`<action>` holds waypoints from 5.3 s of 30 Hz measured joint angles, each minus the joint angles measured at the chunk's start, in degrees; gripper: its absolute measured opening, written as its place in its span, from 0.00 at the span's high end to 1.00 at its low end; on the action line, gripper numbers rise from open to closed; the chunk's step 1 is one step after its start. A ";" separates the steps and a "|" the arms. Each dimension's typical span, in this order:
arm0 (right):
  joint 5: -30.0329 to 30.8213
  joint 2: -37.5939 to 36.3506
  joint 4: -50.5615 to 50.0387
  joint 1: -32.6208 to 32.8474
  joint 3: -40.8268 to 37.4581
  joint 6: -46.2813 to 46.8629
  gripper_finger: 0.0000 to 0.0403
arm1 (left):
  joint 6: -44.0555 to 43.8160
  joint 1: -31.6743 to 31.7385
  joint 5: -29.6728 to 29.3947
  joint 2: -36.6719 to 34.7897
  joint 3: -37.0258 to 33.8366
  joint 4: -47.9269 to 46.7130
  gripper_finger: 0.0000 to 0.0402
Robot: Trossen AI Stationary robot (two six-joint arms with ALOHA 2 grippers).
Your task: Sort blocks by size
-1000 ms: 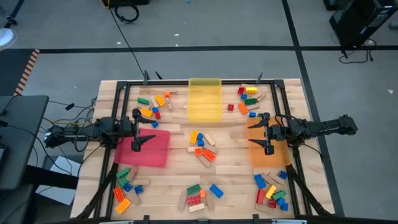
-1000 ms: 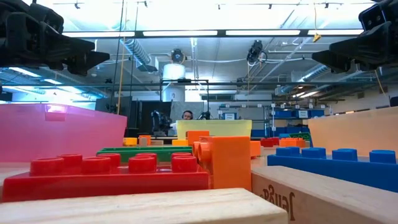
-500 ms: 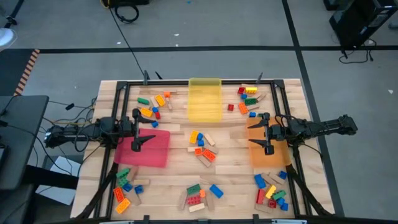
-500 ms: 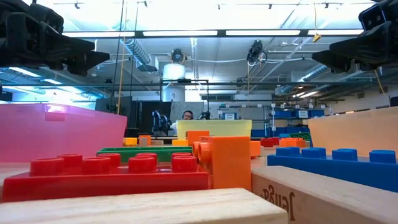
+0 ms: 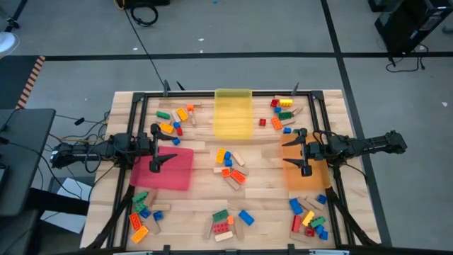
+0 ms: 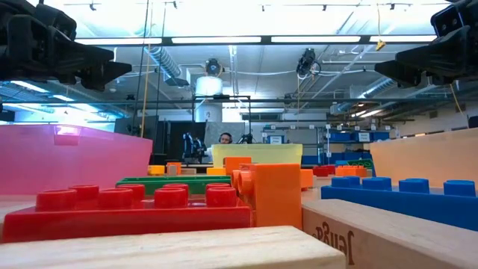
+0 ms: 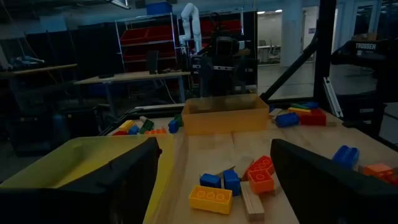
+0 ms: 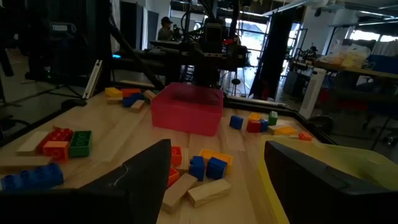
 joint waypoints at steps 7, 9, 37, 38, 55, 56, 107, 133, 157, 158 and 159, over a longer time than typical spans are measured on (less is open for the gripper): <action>0.01 0.01 0.01 0.01 0.00 0.00 0.33 | 0.00 0.02 0.00 0.00 0.00 -0.02 0.21; 0.01 0.00 0.00 0.01 0.00 0.00 0.32 | 0.00 0.00 0.00 0.00 0.02 0.00 0.21; 0.01 -0.01 -0.01 0.02 0.01 0.00 0.33 | 0.00 0.01 0.00 0.00 0.00 3.26 0.21; 0.00 0.01 0.01 0.02 0.00 0.00 0.32 | 0.00 0.01 0.00 0.00 0.02 3.52 0.21; 0.01 -0.01 0.01 0.02 0.01 0.00 0.32 | 0.00 0.01 0.00 0.00 0.00 4.28 0.21; 0.00 -0.01 -0.01 0.00 0.01 0.00 0.32 | 0.00 0.02 0.00 0.00 0.02 4.28 0.21; -0.01 0.01 0.01 -0.01 -0.01 0.00 0.33 | -33.98 0.87 -27.58 1.84 7.74 1.47 0.21; -0.01 -0.01 0.01 -0.01 -0.01 0.00 0.33 | -42.32 34.43 0.04 69.39 56.94 -39.27 0.21; 0.00 0.00 0.01 0.00 0.00 0.00 0.32 | -71.83 34.14 0.30 96.28 60.52 -39.37 0.21; -0.01 0.01 0.01 0.00 0.00 0.00 0.32 | -72.03 34.33 0.55 96.94 60.52 -39.39 0.21; 0.01 0.01 0.01 -0.01 0.00 0.00 0.32 | -72.43 34.59 0.82 97.63 60.52 -39.39 0.21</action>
